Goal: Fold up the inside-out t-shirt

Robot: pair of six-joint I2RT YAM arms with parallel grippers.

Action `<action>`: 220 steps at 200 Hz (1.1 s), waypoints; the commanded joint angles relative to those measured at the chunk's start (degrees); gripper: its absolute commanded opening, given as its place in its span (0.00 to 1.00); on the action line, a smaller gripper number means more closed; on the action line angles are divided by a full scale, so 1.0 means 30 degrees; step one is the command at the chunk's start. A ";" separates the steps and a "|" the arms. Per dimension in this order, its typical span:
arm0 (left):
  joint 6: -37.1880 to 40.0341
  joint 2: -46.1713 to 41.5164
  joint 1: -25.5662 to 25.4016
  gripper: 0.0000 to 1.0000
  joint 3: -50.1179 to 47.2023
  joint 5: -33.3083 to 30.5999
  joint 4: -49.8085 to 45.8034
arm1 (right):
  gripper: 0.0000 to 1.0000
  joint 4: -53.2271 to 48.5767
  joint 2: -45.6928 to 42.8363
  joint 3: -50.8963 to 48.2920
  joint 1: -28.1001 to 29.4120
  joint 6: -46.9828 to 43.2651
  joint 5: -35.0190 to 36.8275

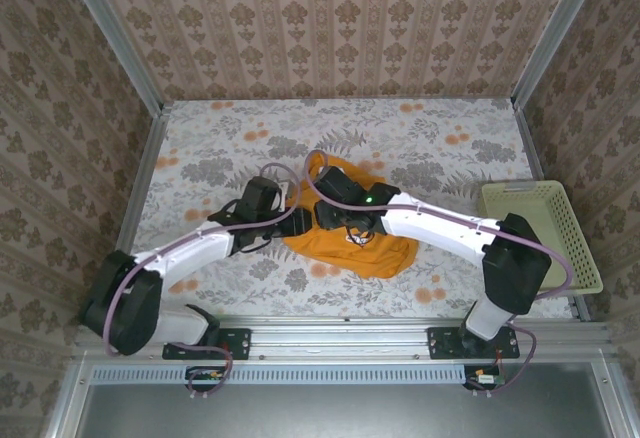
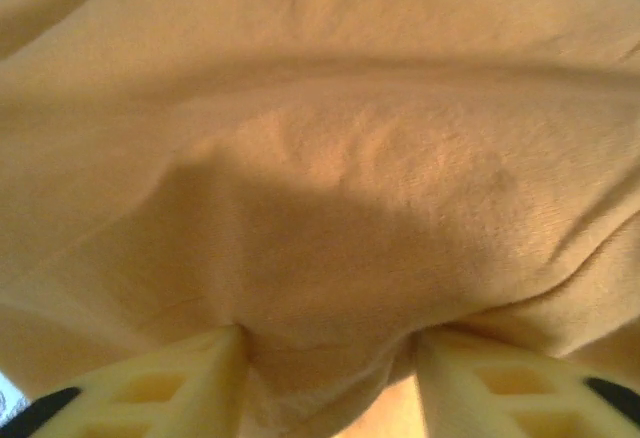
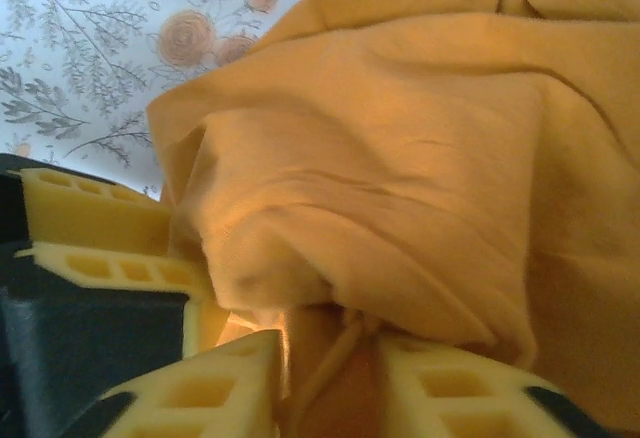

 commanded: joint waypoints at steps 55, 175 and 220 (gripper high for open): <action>-0.0618 0.1805 0.1374 0.00 0.2349 0.0525 0.1193 | 0.00 -0.0781 -0.4335 -0.2987 -0.0076 -0.2170 0.0574; 0.0946 0.1349 0.1026 0.00 0.3849 0.1748 -0.0763 | 0.31 0.1470 -0.9588 -0.8283 -0.1528 -0.3652 -0.0469; 0.1213 0.0710 -0.1192 0.00 0.3275 0.0917 -0.0449 | 0.58 0.1737 -0.7309 -0.6595 -0.1513 -0.4912 -0.1254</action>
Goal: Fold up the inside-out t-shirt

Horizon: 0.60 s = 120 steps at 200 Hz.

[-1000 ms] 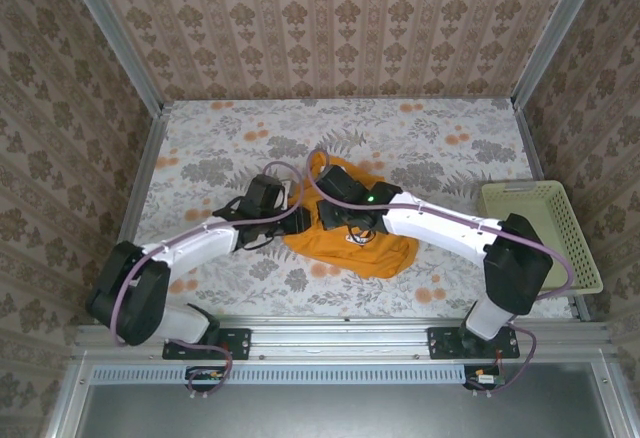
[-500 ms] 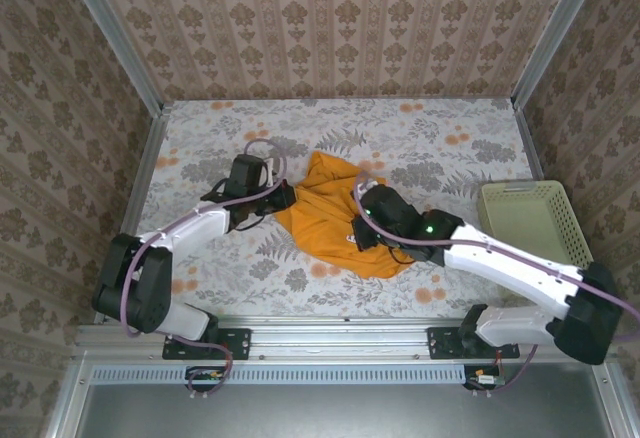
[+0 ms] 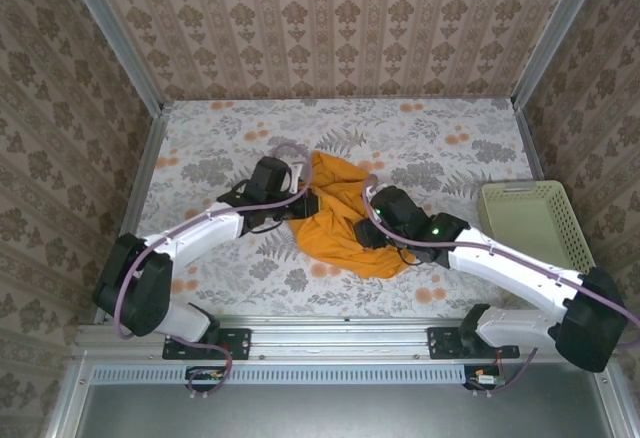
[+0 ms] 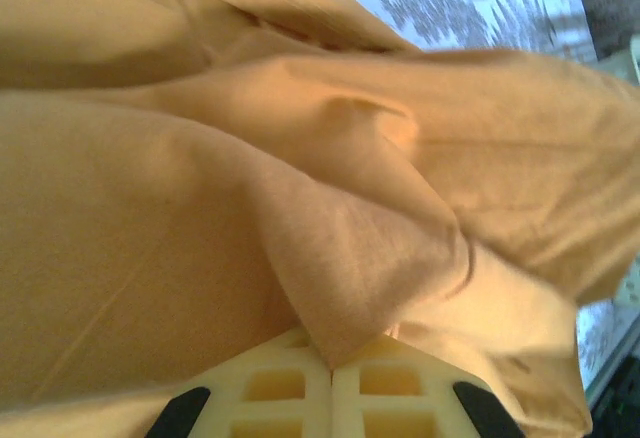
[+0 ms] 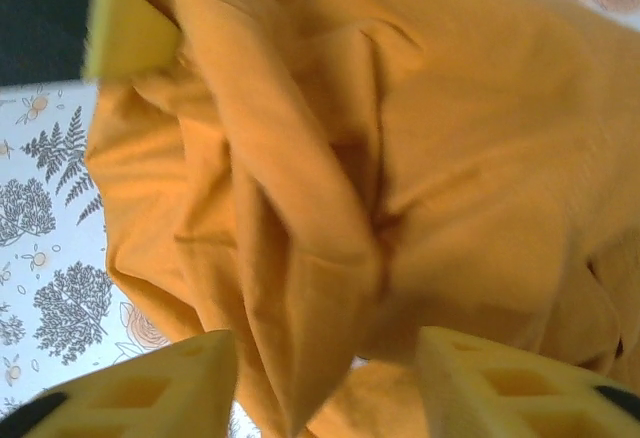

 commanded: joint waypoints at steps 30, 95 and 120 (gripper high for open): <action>0.0218 -0.1973 -0.0640 0.00 -0.1052 -0.0846 0.0630 | 0.61 0.0361 0.3173 0.1532 -0.0108 -0.0416 0.0160; 0.0520 -0.1916 -0.0538 0.07 -0.0744 -0.1053 0.0105 | 0.44 0.1265 0.5463 0.2797 -0.1250 0.0522 -0.0147; 0.0568 -0.1824 -0.0336 0.17 -0.0190 -0.2537 -0.1510 | 0.13 0.1636 0.5500 0.2737 -0.2364 0.0946 -0.1337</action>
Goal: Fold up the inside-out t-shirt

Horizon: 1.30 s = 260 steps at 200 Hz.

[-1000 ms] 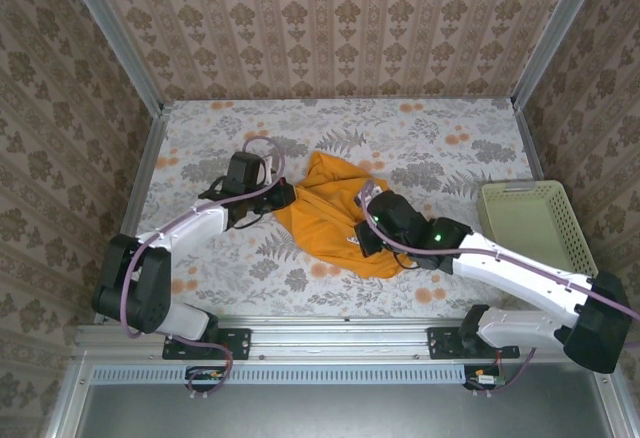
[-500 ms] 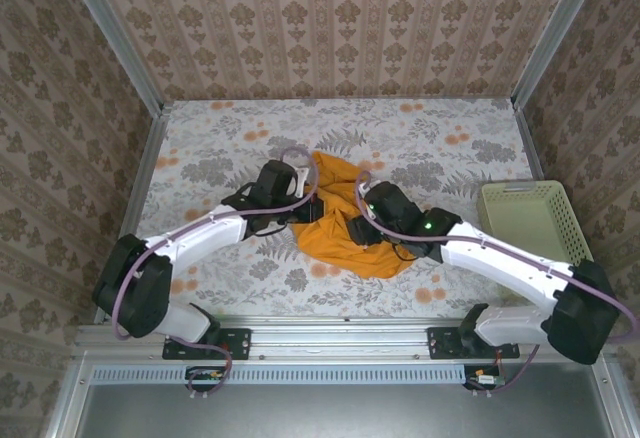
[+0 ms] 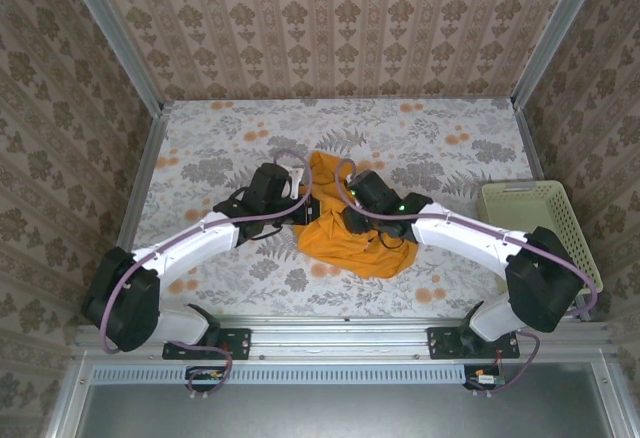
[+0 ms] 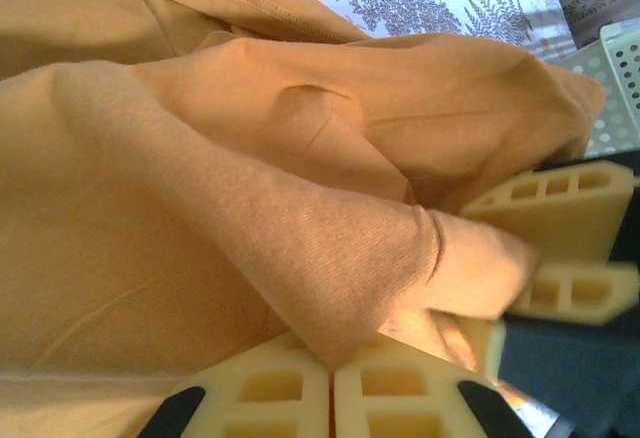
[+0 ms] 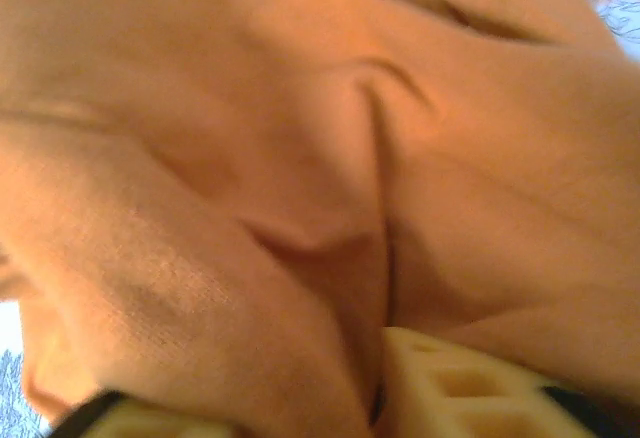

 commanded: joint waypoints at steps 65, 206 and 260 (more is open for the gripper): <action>-0.0649 -0.4350 -0.2160 0.45 -0.0381 -0.5537 -0.3627 | 0.00 0.2195 -0.1992 -0.0385 -0.1126 0.2678 -0.5390; -0.6216 0.2469 -0.2973 0.39 -0.0840 -0.3340 0.5230 | 0.00 0.2991 -0.2955 -0.1505 -0.0627 0.3346 -0.4965; -0.5921 0.3038 -0.2985 0.20 -0.0397 -0.3227 0.4778 | 0.00 0.2774 -0.2964 -0.1675 -0.0620 0.3428 -0.4049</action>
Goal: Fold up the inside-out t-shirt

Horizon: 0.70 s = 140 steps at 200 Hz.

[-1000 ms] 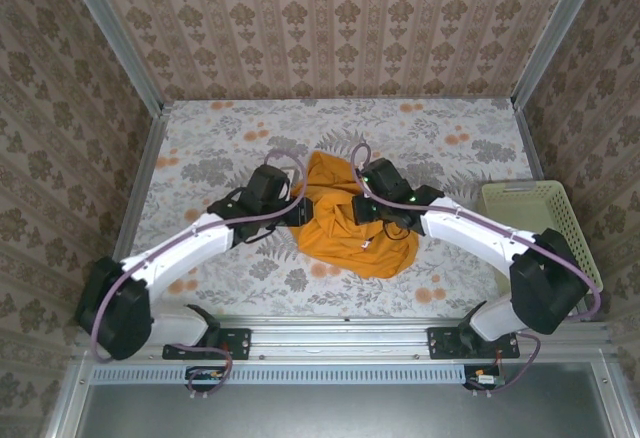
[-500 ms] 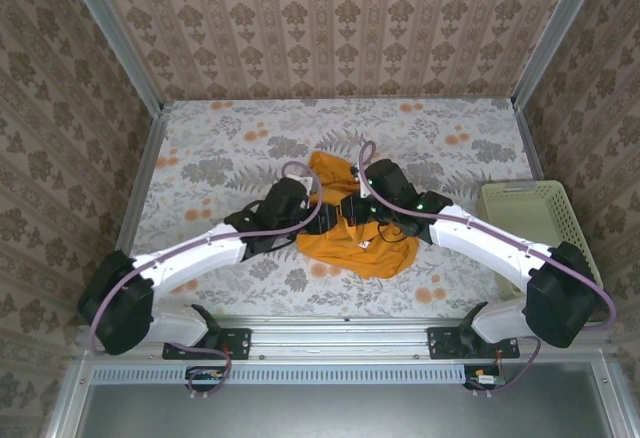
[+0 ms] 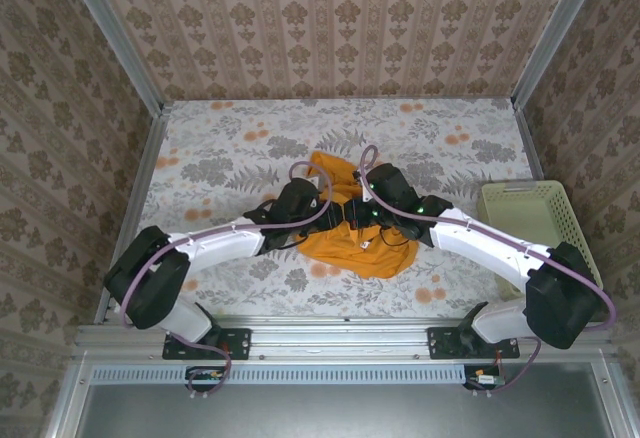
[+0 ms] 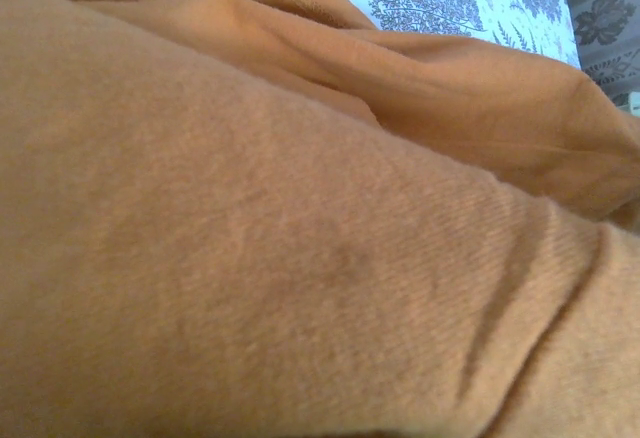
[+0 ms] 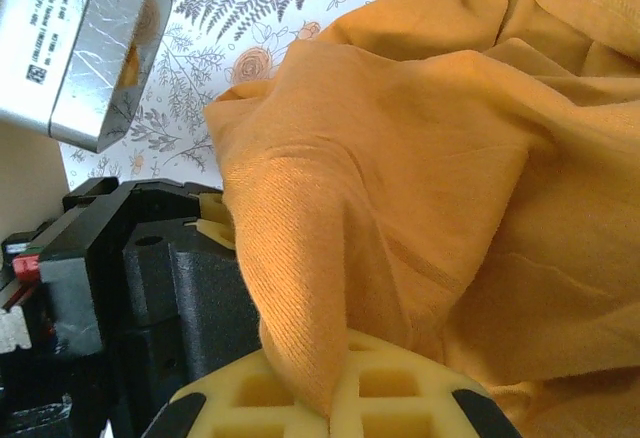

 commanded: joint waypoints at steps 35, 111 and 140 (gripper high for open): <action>0.0295 -0.0856 -0.0548 0.04 -0.0004 -0.0974 -0.1252 | 0.00 -0.0736 -0.0288 0.0151 -0.0067 0.0701 0.2176; -0.0125 -0.9786 -0.4886 0.00 -0.3658 -0.9142 -0.4478 | 0.03 -0.2369 0.2202 0.2045 -0.0719 0.1572 0.2395; 0.0497 -1.2036 -0.3404 0.00 -0.3399 -0.9097 -0.6082 | 0.13 -0.2220 0.2469 0.2404 -0.0639 0.1217 0.1710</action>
